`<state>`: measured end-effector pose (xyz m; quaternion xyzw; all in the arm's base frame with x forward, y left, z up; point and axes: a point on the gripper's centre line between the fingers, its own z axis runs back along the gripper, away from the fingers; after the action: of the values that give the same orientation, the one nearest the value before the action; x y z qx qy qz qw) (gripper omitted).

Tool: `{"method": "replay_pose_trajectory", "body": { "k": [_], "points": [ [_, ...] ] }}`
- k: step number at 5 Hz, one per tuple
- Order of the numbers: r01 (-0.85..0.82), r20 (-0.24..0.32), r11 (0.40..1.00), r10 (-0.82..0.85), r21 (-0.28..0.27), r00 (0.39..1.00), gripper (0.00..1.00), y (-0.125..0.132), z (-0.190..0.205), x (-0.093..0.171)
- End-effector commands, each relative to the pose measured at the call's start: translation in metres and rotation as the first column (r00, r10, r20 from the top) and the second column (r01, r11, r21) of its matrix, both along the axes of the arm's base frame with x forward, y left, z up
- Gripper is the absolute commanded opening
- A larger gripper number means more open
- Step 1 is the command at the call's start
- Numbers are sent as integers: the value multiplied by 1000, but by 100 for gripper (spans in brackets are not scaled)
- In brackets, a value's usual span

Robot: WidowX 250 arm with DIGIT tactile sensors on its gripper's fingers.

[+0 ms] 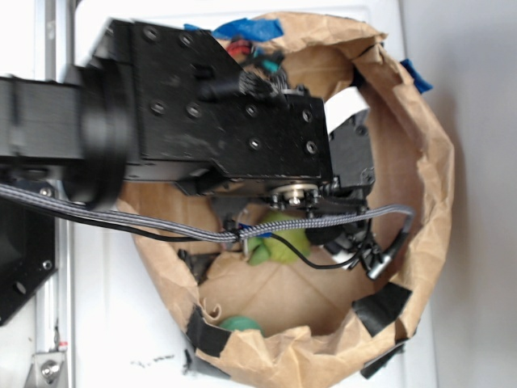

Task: Grab the green animal.

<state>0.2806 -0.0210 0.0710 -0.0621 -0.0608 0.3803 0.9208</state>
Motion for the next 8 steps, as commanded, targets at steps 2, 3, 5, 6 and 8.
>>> {"method": "replay_pose_trajectory", "body": {
  "k": [2, 3, 5, 6, 8],
  "points": [
    [-79, -54, 996, 77, -38, 996, 100, -9, -45, -7],
    [-53, -66, 998, 52, -17, 996, 100, -13, -59, -14],
    [11, -39, 999, -12, -46, 999, 0, -14, -61, -21],
    [125, -43, 990, -128, -69, 991, 0, -12, -55, -18],
    [362, 77, 928, -356, -89, 931, 0, -2, 14, 4]
  ]
}}
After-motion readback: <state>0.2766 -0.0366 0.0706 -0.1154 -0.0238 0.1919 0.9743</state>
